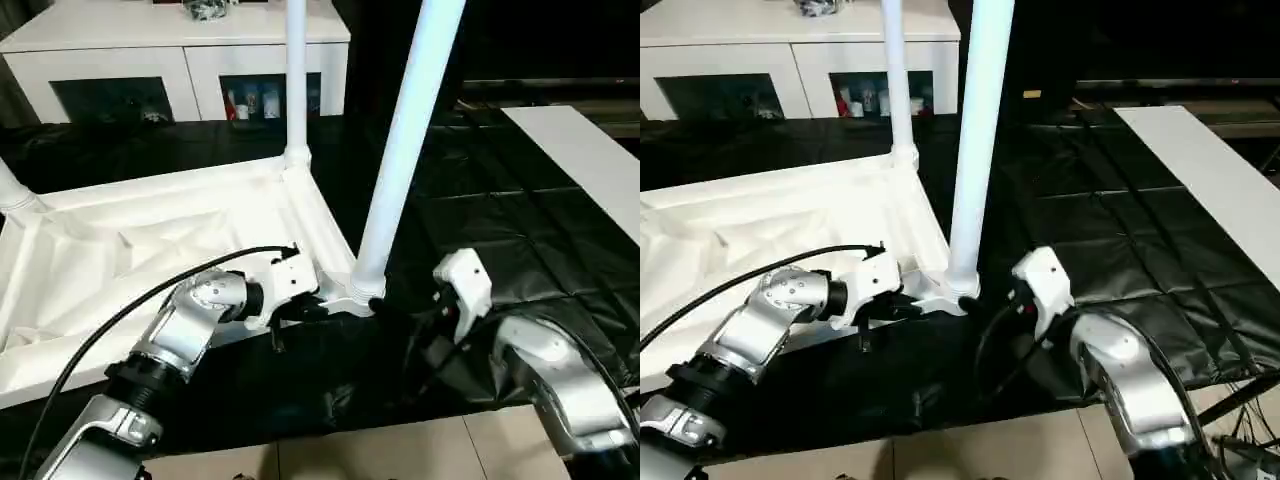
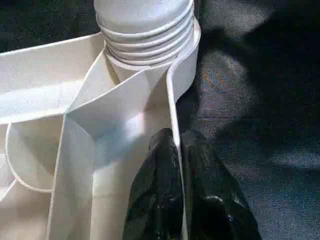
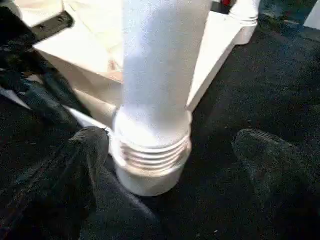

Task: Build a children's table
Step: Rotate leg to tighten

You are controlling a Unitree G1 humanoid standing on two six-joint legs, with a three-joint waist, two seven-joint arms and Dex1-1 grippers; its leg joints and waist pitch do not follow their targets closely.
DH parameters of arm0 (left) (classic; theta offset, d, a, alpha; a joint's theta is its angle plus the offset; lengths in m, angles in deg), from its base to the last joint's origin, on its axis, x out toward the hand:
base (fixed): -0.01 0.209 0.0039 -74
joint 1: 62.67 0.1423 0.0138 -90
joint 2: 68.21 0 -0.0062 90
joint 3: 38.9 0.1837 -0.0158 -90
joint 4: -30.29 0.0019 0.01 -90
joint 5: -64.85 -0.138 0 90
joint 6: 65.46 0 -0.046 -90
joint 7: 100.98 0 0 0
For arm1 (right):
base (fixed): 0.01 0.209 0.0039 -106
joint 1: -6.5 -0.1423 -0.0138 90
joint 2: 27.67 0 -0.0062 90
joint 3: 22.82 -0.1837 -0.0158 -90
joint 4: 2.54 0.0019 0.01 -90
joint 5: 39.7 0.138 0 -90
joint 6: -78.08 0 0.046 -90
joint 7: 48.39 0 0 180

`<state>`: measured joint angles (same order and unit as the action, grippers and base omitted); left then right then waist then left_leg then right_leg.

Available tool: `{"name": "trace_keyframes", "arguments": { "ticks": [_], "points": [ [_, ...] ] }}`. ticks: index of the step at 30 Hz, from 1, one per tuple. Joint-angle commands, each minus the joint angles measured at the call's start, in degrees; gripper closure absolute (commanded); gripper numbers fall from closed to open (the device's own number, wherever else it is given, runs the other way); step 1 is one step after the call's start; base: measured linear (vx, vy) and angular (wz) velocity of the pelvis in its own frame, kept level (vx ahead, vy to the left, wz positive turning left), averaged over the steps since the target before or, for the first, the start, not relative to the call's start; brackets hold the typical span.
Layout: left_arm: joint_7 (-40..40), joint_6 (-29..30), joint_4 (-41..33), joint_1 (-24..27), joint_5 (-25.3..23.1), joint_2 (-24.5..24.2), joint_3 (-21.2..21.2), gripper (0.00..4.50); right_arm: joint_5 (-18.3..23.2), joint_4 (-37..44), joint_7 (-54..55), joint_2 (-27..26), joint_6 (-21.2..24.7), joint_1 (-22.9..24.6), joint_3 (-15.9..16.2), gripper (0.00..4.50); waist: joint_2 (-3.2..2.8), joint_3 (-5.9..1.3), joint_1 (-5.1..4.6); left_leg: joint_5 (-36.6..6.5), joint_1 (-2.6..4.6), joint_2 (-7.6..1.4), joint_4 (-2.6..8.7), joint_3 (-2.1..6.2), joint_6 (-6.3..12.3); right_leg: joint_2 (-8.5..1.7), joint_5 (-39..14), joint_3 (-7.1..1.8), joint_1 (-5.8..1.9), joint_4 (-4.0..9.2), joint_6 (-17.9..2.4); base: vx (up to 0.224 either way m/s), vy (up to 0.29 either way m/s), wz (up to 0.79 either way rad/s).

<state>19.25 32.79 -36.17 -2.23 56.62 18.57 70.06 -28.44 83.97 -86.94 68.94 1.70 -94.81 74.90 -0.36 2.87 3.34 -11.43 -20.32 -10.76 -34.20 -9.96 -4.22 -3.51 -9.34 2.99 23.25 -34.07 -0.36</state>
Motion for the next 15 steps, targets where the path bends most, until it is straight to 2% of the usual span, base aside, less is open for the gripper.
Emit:
{"name": "trace_keyframes", "arguments": {
  "ticks": [1,3,4,8,13,15],
  "points": [
    [-1.02,-2.15,0.25,-0.34,0.18,0.66,1.96,4.5,-1.11,-2.48,-0.2,-0.52,-0.85,-1.62,0.92,0.04,0.9,-3.24,-0.23,-12.59,0.01,-2.1,4.27,0.55,2.45,-4.28,-21.52,-2.58,-2.44,4.77,-9.3,0.0,0.0,0.0],
    [-1.12,-2.15,0.3,-0.39,0.24,0.68,2.06,4.5,-1.16,-3.42,-0.43,-0.71,-0.91,-2.18,1.18,0.04,0.75,-3.28,-0.23,-11.92,-0.03,-2.13,4.28,0.57,2.65,-4.22,-20.03,-2.54,-2.48,4.56,-9.79,0.0,0.0,0.0],
    [-1.24,-2.13,0.46,-0.51,0.32,0.68,2.25,4.5,-1.01,-5.35,-0.99,-1.18,-1.16,-3.39,1.59,0.04,1.04,-3.3,-0.22,-11.61,-0.05,-2.17,4.24,0.52,2.83,-4.24,-18.98,-2.55,-2.51,4.44,-10.17,0.0,0.0,0.0],
    [-1.31,-2.61,1.09,-0.79,0.25,0.7,2.5,4.5,-1.13,-9.77,-2.31,-2.56,-2.16,-6.12,2.15,0.04,0.92,-3.29,-0.13,-11.83,0.11,-2.16,4.15,0.44,2.88,-4.35,-19.53,-2.56,-2.37,4.49,-10.66,0.0,0.0,0.0],
    [-1.39,-2.71,1.52,-1.07,0.07,0.64,2.49,4.5,-0.93,-13.58,-2.97,-4.04,-3.23,-8.61,1.99,0.04,1.07,-3.45,-0.06,-10.23,-0.07,-2.2,4.12,0.41,3.06,-4.37,-16.89,-2.55,-2.62,4.08,-11.25,0.0,0.0,0.0],
    [-1.48,-2.6,1.51,-1.1,0.14,0.57,2.45,4.5,-0.75,-14.33,-3.04,-4.34,-3.64,-9.09,1.9,0.21,1.07,-3.42,0.01,-10.05,-0.03,-2.18,4.12,0.39,3.14,-4.36,-16.92,-2.56,-2.61,4.05,-11.32,0.0,0.0,0.0]
  ]
}}
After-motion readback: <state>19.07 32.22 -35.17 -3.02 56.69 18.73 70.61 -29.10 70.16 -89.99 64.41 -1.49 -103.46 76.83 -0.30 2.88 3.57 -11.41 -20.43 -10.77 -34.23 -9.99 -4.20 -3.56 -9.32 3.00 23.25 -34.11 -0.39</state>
